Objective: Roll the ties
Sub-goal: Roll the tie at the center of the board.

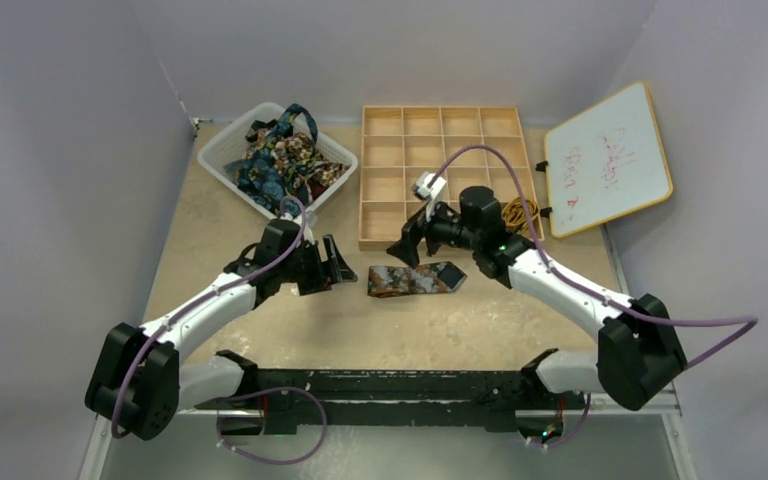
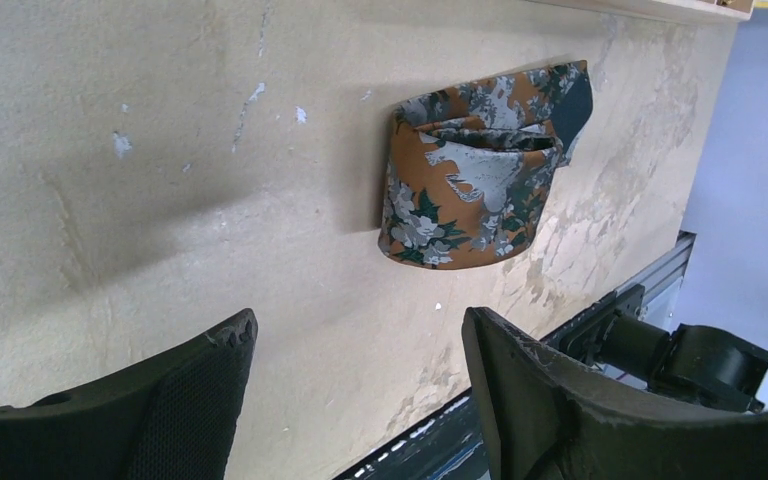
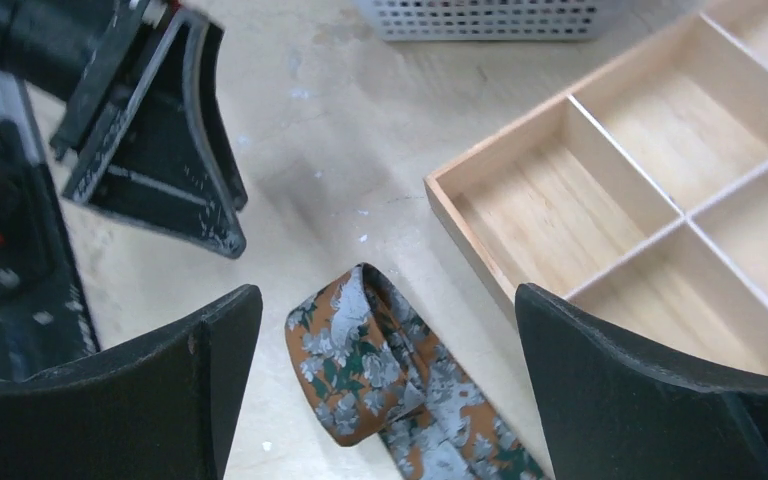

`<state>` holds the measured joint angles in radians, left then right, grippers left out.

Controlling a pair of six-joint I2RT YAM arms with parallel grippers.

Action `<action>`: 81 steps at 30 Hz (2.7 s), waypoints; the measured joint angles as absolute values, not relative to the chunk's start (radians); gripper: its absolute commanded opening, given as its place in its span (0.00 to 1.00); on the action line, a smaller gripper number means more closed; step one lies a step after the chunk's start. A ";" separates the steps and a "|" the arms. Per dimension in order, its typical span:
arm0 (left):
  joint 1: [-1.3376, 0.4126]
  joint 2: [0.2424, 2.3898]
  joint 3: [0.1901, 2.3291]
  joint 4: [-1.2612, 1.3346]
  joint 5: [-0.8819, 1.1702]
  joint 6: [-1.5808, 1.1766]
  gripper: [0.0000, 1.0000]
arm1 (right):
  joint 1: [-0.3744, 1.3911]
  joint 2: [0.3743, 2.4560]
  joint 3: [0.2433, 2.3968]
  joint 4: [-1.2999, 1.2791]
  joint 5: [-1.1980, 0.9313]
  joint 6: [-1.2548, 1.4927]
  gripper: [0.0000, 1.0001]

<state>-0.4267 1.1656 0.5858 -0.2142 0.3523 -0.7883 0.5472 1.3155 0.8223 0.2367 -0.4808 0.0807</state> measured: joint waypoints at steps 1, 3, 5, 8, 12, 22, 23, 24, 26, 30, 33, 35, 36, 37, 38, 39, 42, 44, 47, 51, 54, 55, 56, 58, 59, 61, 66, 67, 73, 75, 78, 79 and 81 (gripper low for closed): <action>-0.424 1.163 0.586 -0.220 0.351 -0.786 0.74 | 0.575 1.312 0.824 0.236 -0.474 0.008 0.99; -0.418 1.160 0.585 -0.229 0.350 -0.782 0.74 | 0.622 1.324 0.832 0.197 -0.461 -0.135 0.98; -0.413 1.153 0.584 -0.237 0.347 -0.781 0.74 | 0.659 1.354 0.842 0.130 -0.455 -0.268 0.98; -0.409 1.135 0.572 -0.244 0.344 -0.780 0.74 | 0.696 1.408 0.857 0.034 -0.442 -0.413 0.99; -0.406 1.106 0.552 -0.255 0.342 -0.774 0.74 | 0.724 1.463 0.878 -0.062 -0.437 -0.525 0.99; -0.403 1.063 0.534 -0.271 0.333 -0.766 0.74 | 0.788 1.618 0.976 -0.115 -0.405 -0.630 0.99; -0.402 1.060 0.530 -0.271 0.333 -0.766 0.74 | 0.790 1.628 0.979 -0.118 -0.402 -0.632 0.99; -0.400 1.058 0.526 -0.273 0.332 -0.765 0.74 | 0.792 1.647 0.988 -0.131 -0.399 -0.639 0.99; -0.398 1.057 0.525 -0.280 0.327 -0.765 0.74 | 0.796 1.673 0.998 -0.140 -0.393 -0.649 0.99; -0.393 1.056 0.525 -0.280 0.324 -0.763 0.74 | 0.799 1.697 0.999 -0.146 -0.385 -0.663 0.96; -0.392 1.056 0.525 -0.280 0.324 -0.762 0.74 | 0.799 1.723 1.000 -0.145 -0.381 -0.673 0.92; -0.392 1.056 0.525 -0.280 0.324 -0.762 0.74 | 0.799 1.741 1.000 -0.144 -0.378 -0.678 0.87; -0.390 1.056 0.525 -0.280 0.324 -0.762 0.74 | 0.799 1.744 1.000 -0.139 -0.378 -0.681 0.85; -0.389 1.056 0.525 -0.280 0.324 -0.762 0.74 | 0.799 1.745 0.999 -0.129 -0.378 -0.680 0.83; -0.388 1.056 0.525 -0.280 0.324 -0.762 0.74 | 0.800 1.746 0.997 -0.117 -0.378 -0.681 0.80; -0.386 1.056 0.525 -0.280 0.324 -0.762 0.74 | 0.800 1.746 0.997 -0.106 -0.380 -0.682 0.76; -0.384 1.056 0.525 -0.280 0.324 -0.761 0.74 | 0.800 1.748 0.997 -0.089 -0.385 -0.687 0.70; -0.382 1.056 0.525 -0.280 0.324 -0.758 0.74 | 0.800 1.760 0.997 -0.088 -0.386 -0.694 0.67; -0.379 1.056 0.525 -0.280 0.324 -0.755 0.74 | 0.801 1.784 1.008 -0.091 -0.411 -0.693 0.57; -0.379 1.056 0.525 -0.280 0.325 -0.755 0.74 | 0.807 1.786 1.009 -0.093 -0.434 -0.688 0.49; -0.375 1.056 0.525 -0.280 0.326 -0.755 0.74 | 0.831 1.781 0.994 -0.070 -0.455 -0.649 0.46; -0.373 1.056 0.525 -0.280 0.326 -0.755 0.74 | 0.845 1.776 0.983 -0.057 -0.465 -0.630 0.47; -0.371 1.056 0.525 -0.280 0.327 -0.755 0.74 | 0.862 1.770 0.970 -0.043 -0.472 -0.607 0.46; -0.368 1.056 0.525 -0.282 0.329 -0.755 0.74 | 0.902 1.762 0.954 -0.023 -0.485 -0.569 0.47; -0.366 1.055 0.525 -0.286 0.329 -0.756 0.74 | 0.928 1.762 0.949 -0.009 -0.487 -0.546 0.51; -0.362 1.053 0.525 -0.293 0.329 -0.756 0.74 | 0.963 1.762 0.946 0.009 -0.485 -0.511 0.57; -0.352 1.048 0.512 -0.317 0.325 -0.749 0.74 | 0.986 1.779 0.963 0.015 -0.472 -0.455 0.74; -0.352 1.049 0.510 -0.319 0.326 -0.750 0.74 | 0.986 1.781 0.970 0.014 -0.463 -0.446 0.80; -0.352 1.049 0.508 -0.308 0.348 -0.768 0.74 | 0.982 1.717 0.963 0.022 -0.424 -0.368 0.99; -0.352 1.048 0.508 -0.305 0.358 -0.772 0.74 | 0.980 1.616 0.921 0.049 -0.401 -0.316 0.99; -0.352 1.042 0.497 -0.294 0.371 -0.775 0.74 | 0.974 1.430 0.841 0.123 -0.321 -0.175 0.99; -0.352 1.040 0.492 -0.294 0.376 -0.775 0.74 | 0.971 1.386 0.825 0.141 -0.288 -0.116 0.99; -0.352 1.039 0.482 -0.290 0.390 -0.777 0.74 | 0.951 1.288 0.798 0.158 -0.171 0.078 0.99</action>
<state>-0.3519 1.0386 0.4824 -0.2905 0.3897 -0.7769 0.9512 1.2877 0.7982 0.1577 -0.1711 0.0780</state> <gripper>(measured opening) 0.741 0.987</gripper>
